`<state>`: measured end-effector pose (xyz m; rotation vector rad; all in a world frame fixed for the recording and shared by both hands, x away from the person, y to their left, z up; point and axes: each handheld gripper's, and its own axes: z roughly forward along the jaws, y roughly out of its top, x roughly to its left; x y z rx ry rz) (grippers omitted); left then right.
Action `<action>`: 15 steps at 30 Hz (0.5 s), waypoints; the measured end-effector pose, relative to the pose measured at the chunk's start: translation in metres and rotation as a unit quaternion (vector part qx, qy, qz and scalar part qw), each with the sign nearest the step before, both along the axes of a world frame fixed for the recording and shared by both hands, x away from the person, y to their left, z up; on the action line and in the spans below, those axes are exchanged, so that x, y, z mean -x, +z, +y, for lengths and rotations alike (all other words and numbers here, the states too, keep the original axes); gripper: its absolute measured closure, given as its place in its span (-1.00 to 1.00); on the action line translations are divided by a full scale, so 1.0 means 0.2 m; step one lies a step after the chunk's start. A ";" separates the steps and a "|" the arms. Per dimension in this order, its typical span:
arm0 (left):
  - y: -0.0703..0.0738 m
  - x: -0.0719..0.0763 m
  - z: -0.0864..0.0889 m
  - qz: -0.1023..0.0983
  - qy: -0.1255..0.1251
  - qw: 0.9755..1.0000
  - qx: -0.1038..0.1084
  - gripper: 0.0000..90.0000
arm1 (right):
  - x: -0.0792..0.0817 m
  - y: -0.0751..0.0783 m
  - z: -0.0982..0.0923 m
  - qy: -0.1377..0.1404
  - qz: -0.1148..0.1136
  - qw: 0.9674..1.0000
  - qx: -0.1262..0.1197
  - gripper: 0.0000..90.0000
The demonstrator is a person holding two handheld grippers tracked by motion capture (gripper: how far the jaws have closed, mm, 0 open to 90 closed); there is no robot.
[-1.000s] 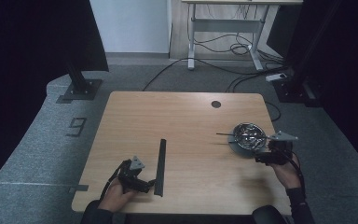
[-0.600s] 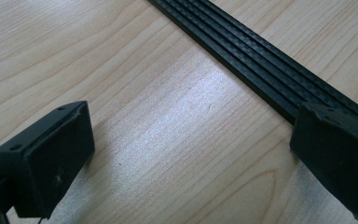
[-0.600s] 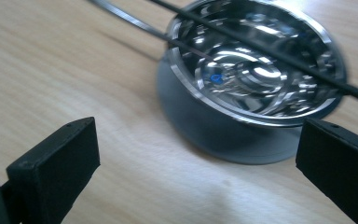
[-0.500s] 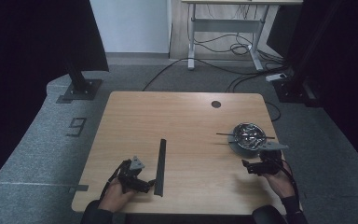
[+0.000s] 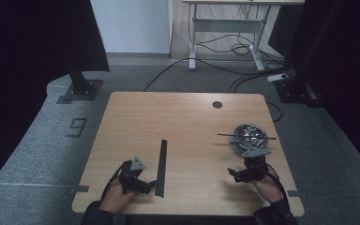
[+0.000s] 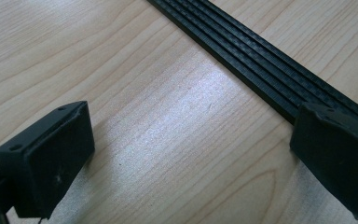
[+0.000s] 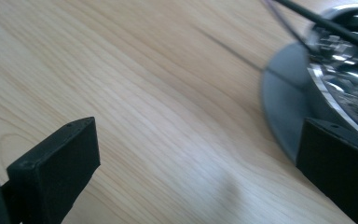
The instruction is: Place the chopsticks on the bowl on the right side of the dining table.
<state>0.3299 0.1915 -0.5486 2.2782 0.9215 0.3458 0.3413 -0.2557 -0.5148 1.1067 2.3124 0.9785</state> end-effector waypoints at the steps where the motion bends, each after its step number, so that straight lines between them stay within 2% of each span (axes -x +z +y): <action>1: 0.00 0.00 0.00 0.000 0.000 1.000 0.000 -1.00 | 0.00 0.00 0.01 0.004 0.001 1.000 0.002 -1.00; 4: 0.00 0.00 0.00 0.000 0.000 1.000 0.000 -1.00 | -0.01 -0.02 0.08 0.017 0.000 1.000 0.012 -1.00; 7: 0.00 0.00 0.00 0.000 0.000 1.000 0.000 -1.00 | -0.02 -0.03 0.13 0.028 0.016 0.999 0.014 -1.00; 15: 0.00 0.00 0.00 0.000 0.000 1.000 0.000 -1.00 | -0.04 -0.06 0.22 0.048 0.021 0.998 0.019 -1.00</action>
